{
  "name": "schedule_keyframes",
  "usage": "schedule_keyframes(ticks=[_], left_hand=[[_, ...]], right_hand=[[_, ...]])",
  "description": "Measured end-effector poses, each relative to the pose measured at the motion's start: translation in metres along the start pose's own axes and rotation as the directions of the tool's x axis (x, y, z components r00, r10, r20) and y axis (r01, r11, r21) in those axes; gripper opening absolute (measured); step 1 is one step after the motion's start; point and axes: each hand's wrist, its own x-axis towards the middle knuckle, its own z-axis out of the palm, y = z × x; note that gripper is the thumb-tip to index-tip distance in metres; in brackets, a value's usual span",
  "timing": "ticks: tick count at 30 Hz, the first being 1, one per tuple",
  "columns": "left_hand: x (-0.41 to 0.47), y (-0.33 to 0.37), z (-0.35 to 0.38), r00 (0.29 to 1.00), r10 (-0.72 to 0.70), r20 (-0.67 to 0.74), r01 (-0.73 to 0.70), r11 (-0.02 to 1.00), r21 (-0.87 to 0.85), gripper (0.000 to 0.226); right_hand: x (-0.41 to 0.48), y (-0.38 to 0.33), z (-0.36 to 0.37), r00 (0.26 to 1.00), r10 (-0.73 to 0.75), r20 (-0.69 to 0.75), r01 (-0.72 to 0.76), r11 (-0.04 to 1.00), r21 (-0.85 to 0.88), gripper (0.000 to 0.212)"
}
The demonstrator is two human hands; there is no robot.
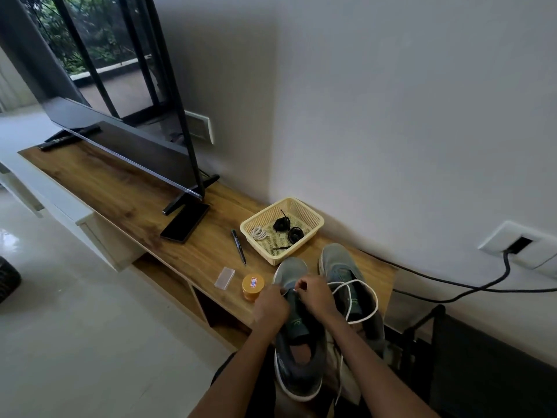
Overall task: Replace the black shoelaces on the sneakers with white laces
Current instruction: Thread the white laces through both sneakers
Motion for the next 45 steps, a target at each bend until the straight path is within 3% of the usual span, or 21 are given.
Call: schedule_keyframes(ticks=[6,15,20,27,33,41,45], left_hand=[[0.002,-0.009,0.001,0.999,0.005,0.045,0.002,0.99,-0.144,0.033],[0.008,-0.018,0.001,0.995,0.044,0.088,-0.028,0.983,-0.179,0.034],[0.008,-0.019,0.002,0.993,0.056,0.109,-0.031,0.976,-0.217,0.034],[0.007,-0.018,0.0,0.985,0.072,0.158,-0.031,0.968,-0.249,0.036],[-0.001,-0.014,0.001,0.992,0.083,0.094,-0.054,0.959,-0.279,0.035],[0.004,-0.026,0.021,0.991,0.113,-0.066,-0.128,0.939,-0.321,0.033],[0.01,-0.034,0.034,0.991,0.046,-0.127,-0.079,0.959,-0.271,0.028]], right_hand=[[0.0,-0.009,0.005,0.995,-0.097,-0.01,0.091,0.962,-0.257,0.021],[-0.002,-0.016,0.02,0.98,-0.127,-0.151,0.073,0.944,-0.322,0.016],[-0.004,-0.016,0.019,0.993,-0.091,-0.073,0.057,0.926,-0.374,0.028],[-0.008,-0.019,0.021,0.99,-0.036,-0.136,0.011,0.984,-0.18,0.018],[-0.013,-0.017,0.016,0.992,-0.014,-0.122,0.004,0.997,-0.081,0.006],[-0.007,0.0,0.03,0.973,0.049,-0.224,-0.023,0.993,0.117,0.042],[-0.002,0.006,0.036,0.961,0.048,-0.274,-0.016,0.993,0.117,0.048]])
